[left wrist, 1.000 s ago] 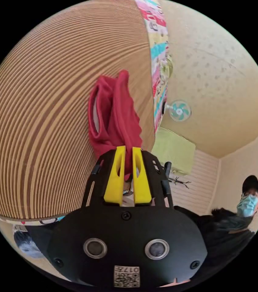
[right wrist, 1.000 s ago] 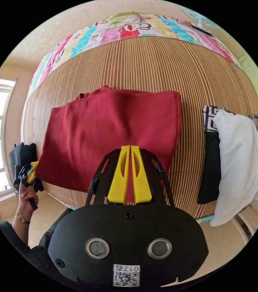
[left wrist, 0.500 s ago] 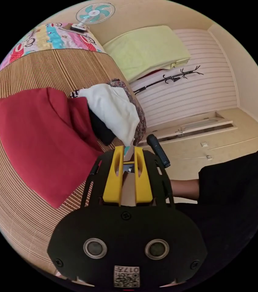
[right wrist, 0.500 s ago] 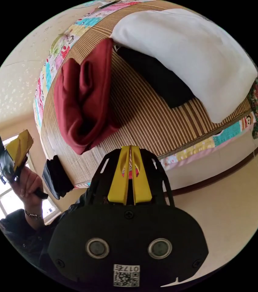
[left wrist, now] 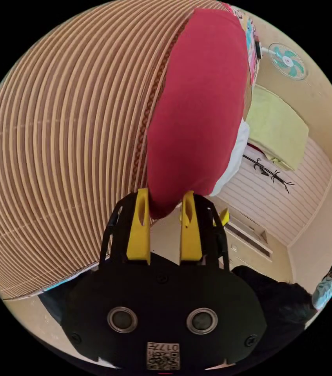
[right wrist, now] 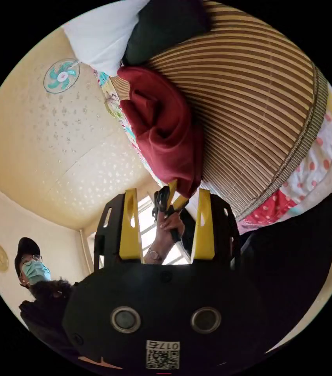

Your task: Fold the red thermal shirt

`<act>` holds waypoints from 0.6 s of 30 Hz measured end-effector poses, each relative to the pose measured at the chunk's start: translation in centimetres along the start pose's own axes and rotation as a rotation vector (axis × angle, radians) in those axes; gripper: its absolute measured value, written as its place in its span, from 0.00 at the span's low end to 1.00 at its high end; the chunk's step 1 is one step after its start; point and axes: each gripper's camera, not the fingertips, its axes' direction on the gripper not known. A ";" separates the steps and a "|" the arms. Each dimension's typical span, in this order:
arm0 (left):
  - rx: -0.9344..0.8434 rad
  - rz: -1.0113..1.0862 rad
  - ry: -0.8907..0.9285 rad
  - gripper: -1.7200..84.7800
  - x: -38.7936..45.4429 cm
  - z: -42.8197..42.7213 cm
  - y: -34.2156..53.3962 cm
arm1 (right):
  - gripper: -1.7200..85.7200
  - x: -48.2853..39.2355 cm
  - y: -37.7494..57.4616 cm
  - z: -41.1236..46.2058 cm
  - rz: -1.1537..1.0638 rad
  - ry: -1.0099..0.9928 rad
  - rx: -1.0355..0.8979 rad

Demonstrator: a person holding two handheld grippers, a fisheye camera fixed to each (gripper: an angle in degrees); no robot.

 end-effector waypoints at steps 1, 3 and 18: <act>-0.020 0.043 0.044 0.11 1.4 1.1 0.6 | 0.28 0.5 -0.3 -0.2 0.008 -0.028 0.019; -0.032 0.116 0.071 0.10 4.5 2.1 2.4 | 0.29 0.8 -1.1 -0.3 0.008 -0.013 0.031; 0.088 0.687 -0.129 0.12 27.4 -3.6 18.8 | 0.21 -28.7 -4.4 -1.7 -0.836 -0.336 -0.236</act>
